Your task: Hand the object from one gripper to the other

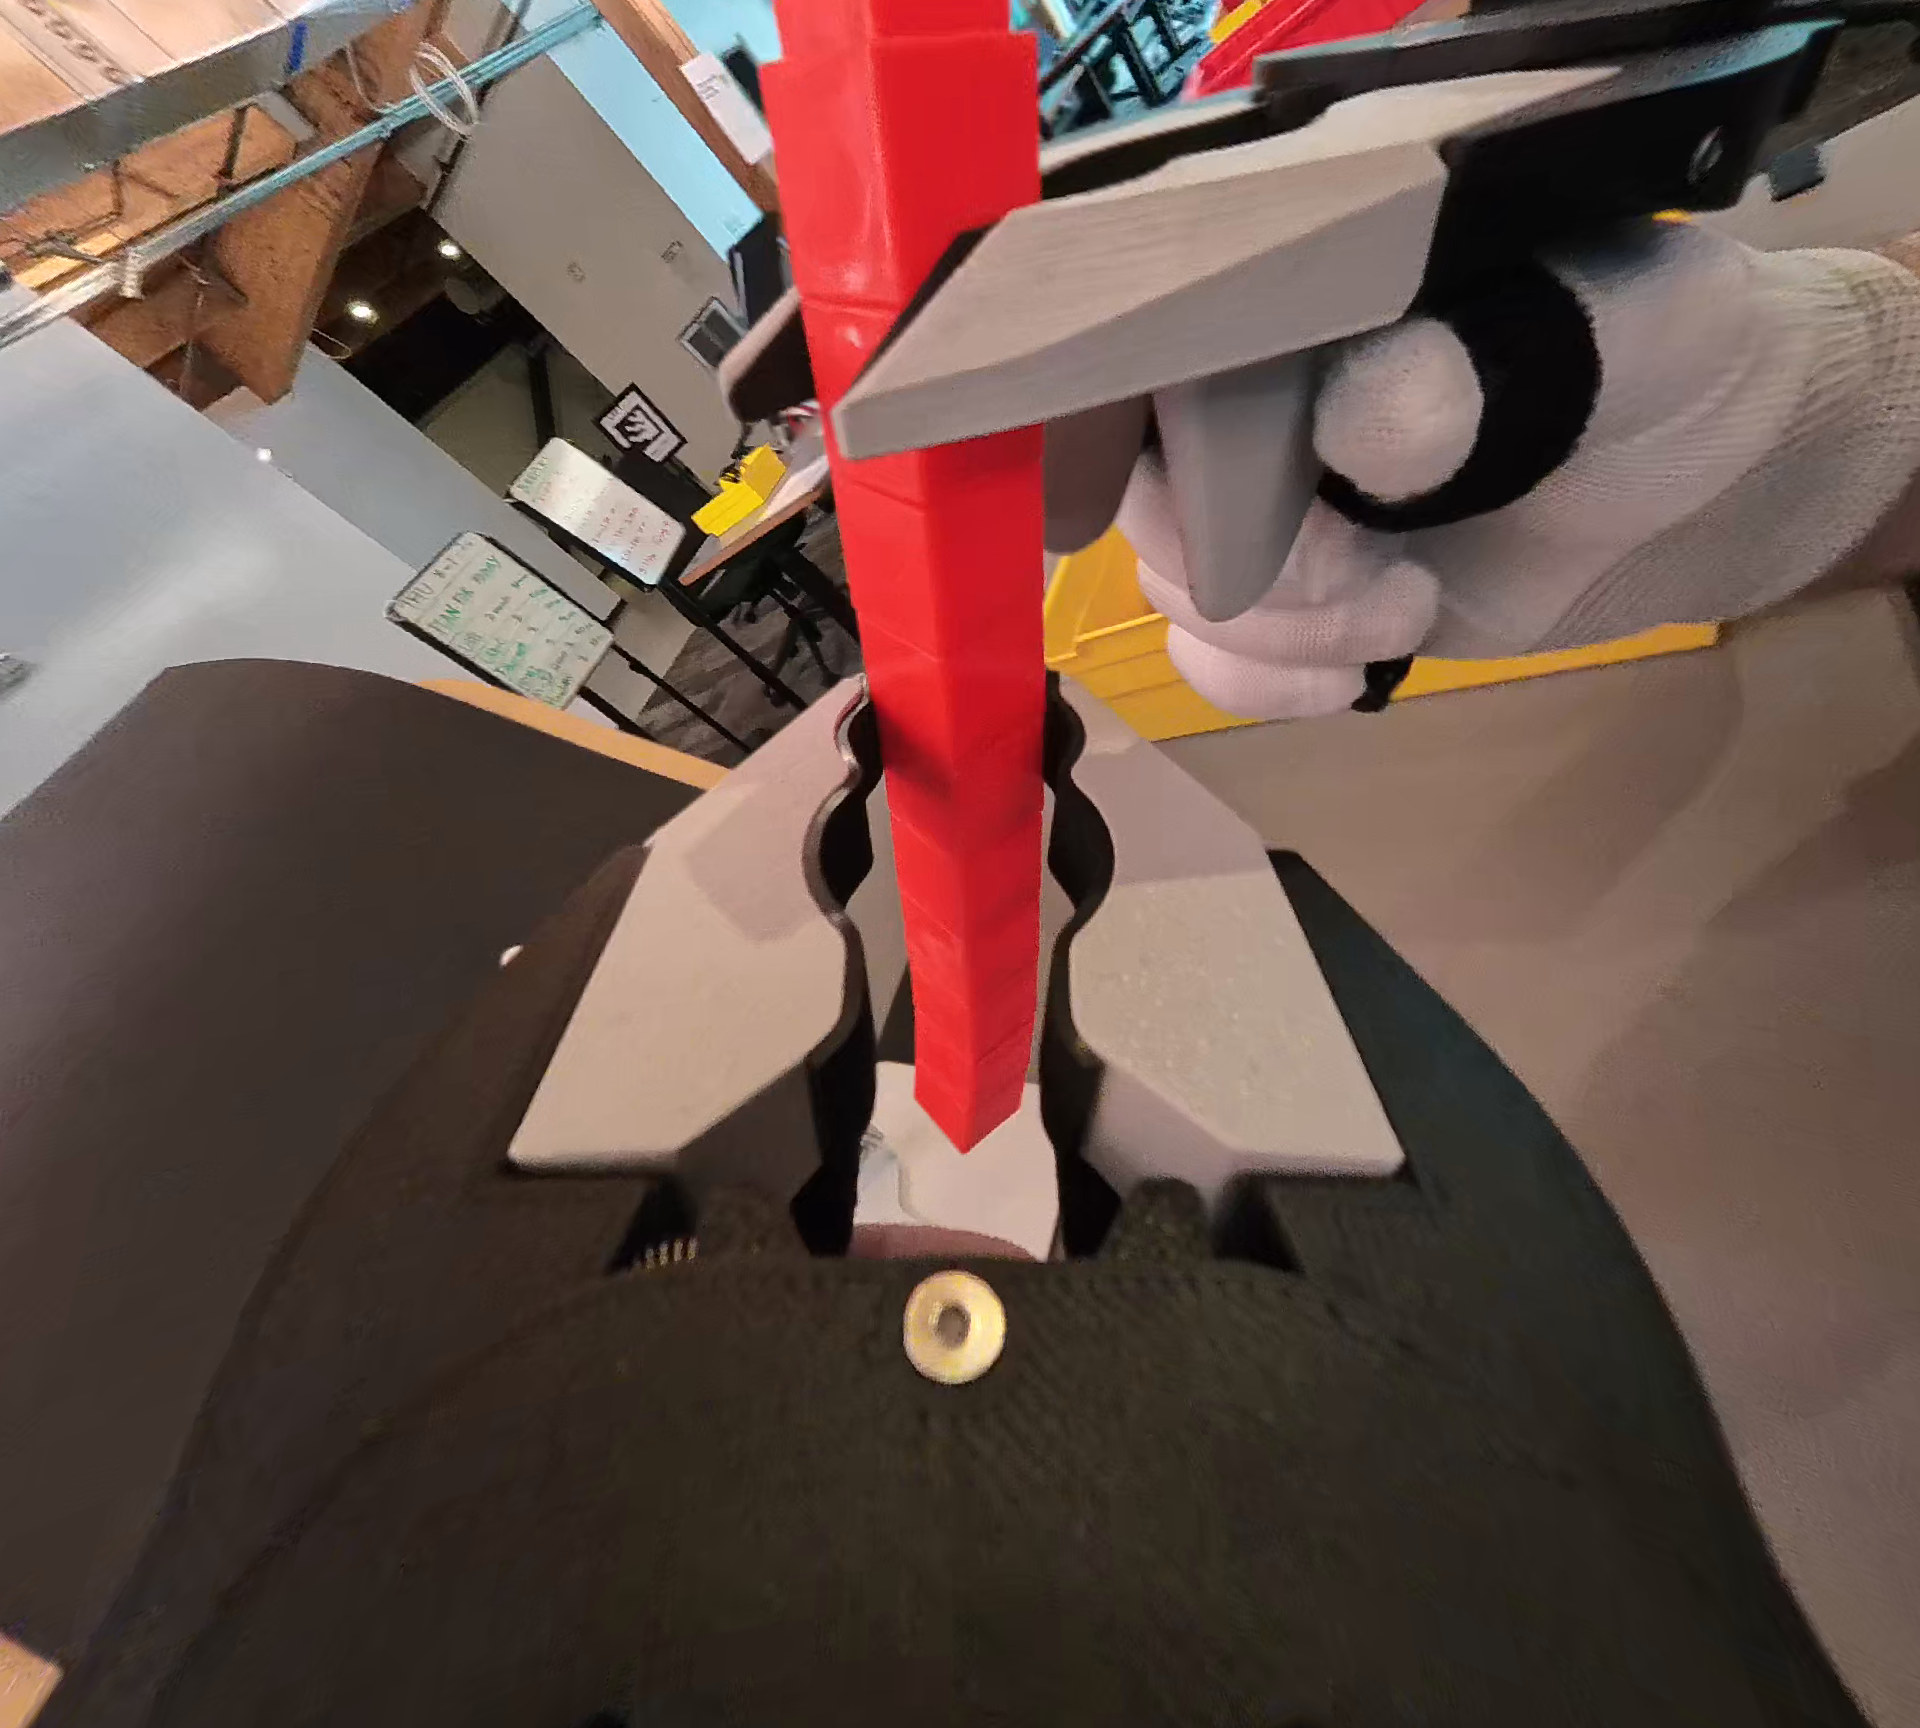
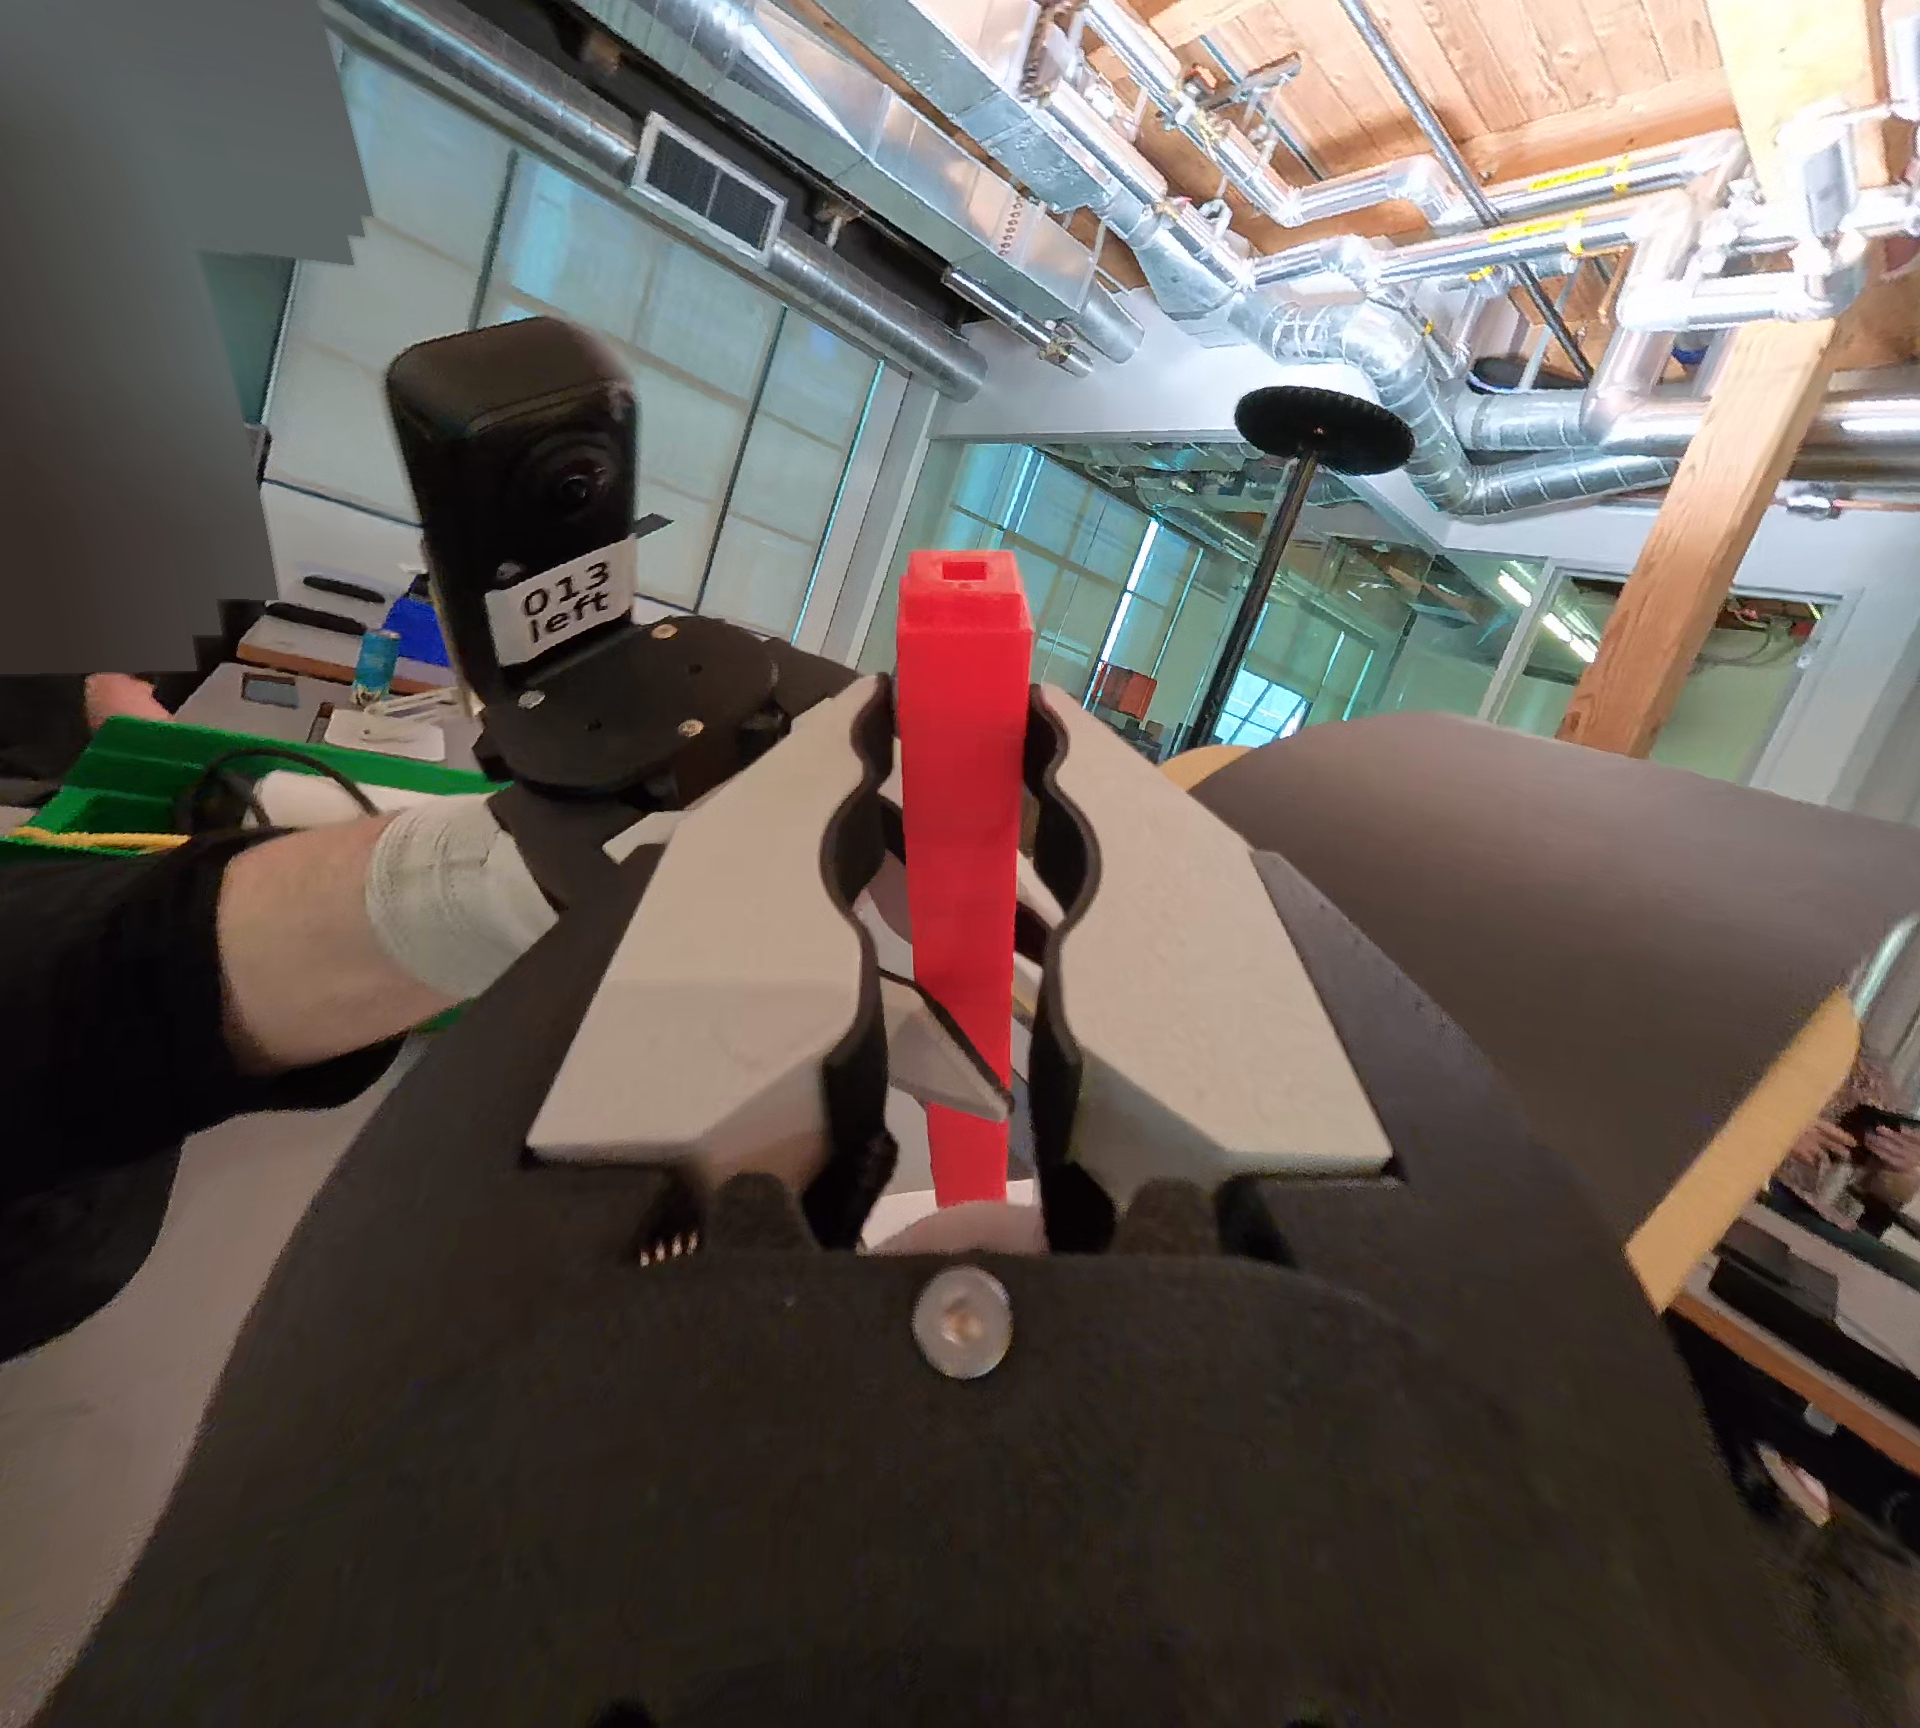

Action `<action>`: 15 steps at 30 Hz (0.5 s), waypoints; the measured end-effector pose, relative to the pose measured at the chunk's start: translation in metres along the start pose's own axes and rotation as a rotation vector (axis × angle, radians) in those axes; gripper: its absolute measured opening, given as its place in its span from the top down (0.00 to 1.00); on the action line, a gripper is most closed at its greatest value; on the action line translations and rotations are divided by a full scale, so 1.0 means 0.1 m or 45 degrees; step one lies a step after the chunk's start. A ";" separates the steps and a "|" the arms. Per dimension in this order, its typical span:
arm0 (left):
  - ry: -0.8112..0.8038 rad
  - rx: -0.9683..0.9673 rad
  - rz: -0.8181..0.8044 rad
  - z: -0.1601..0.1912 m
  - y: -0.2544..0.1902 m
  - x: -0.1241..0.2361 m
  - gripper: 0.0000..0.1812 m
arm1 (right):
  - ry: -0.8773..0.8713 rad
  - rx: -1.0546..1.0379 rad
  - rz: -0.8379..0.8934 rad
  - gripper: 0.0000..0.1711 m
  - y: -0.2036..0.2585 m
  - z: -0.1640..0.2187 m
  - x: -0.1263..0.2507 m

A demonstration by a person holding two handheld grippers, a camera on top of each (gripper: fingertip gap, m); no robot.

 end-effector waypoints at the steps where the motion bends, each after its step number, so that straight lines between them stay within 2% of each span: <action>1: 0.000 0.005 0.033 -0.01 0.01 0.03 0.84 | 0.004 0.025 -0.013 0.84 0.02 -0.01 -0.01; 5: -0.047 -0.004 0.172 -0.05 0.03 0.18 0.84 | 0.022 0.156 -0.037 0.75 0.14 -0.04 -0.04; 8: -0.050 -0.030 0.284 -0.08 0.03 0.32 0.84 | 0.035 0.198 -0.118 0.72 0.23 -0.05 -0.06; 12: -0.015 -0.024 0.534 -0.13 -0.05 0.50 0.84 | 0.077 0.183 -0.335 0.72 0.36 -0.05 -0.08; 15: 0.033 -0.047 0.660 -0.15 -0.14 0.56 0.84 | 0.151 0.151 -0.524 0.78 0.47 -0.01 -0.09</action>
Point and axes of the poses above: each gripper's, where its closed fingertips meet, x back along the fingers, z out of its underside, y = z × x across the jaws, the point moved 10 cm from there along x, back along the fingers, and after that the axes turned 7 degrees about -x, right-handed, at the moved point
